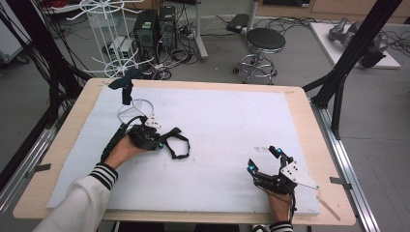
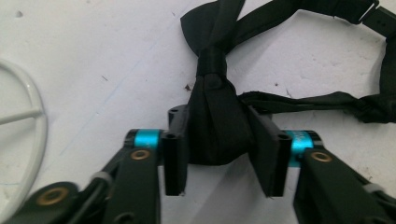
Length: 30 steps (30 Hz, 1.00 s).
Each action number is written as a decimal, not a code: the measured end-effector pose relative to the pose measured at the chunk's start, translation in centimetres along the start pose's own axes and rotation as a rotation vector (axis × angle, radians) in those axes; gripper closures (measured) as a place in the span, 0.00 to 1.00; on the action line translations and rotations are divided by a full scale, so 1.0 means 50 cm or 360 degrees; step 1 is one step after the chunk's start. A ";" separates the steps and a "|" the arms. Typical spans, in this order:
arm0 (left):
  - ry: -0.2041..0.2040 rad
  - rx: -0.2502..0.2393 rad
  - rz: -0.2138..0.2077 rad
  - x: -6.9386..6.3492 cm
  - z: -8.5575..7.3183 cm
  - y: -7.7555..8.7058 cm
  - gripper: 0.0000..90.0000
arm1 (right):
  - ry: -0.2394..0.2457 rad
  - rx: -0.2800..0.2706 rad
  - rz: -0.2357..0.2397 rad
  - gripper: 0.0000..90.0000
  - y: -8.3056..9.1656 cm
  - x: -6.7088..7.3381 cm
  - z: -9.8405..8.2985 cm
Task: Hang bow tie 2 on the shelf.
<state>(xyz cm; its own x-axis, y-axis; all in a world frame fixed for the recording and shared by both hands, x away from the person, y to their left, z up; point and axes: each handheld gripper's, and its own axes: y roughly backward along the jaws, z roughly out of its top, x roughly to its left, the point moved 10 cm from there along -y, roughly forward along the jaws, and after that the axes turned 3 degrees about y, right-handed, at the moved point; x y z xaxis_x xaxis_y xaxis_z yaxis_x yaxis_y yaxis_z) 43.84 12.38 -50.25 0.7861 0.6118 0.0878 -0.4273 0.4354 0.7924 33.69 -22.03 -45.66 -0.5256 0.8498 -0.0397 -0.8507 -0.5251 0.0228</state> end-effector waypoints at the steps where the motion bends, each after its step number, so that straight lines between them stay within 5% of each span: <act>1: -0.0005 0.0020 0.0000 0.000 -0.001 0.001 0.75 | 0.0001 0.0000 0.0000 0.12 0.000 0.000 0.000; 6: 0.0018 0.0037 0.0014 0.003 -0.003 0.003 0.88 | 0.0001 -0.0001 0.0000 0.12 0.000 0.000 0.000; 16: 0.0053 -0.0003 0.0019 0.004 0.002 0.016 0.91 | 0.0006 -0.0005 -0.0003 0.12 0.000 -0.001 0.000; 30: 0.0028 -0.0265 -0.0055 -0.030 0.035 0.084 0.91 | 0.0000 -0.0004 -0.0007 0.12 0.001 0.000 0.000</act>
<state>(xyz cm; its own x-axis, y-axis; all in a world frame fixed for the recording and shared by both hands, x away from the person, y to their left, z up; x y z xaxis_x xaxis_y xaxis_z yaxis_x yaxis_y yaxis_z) 41.66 12.14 -46.00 0.7944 0.6053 0.0505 -0.4693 0.5587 0.6838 33.64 -22.05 -45.66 -0.5221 0.8520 -0.0395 -0.8529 -0.5217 0.0204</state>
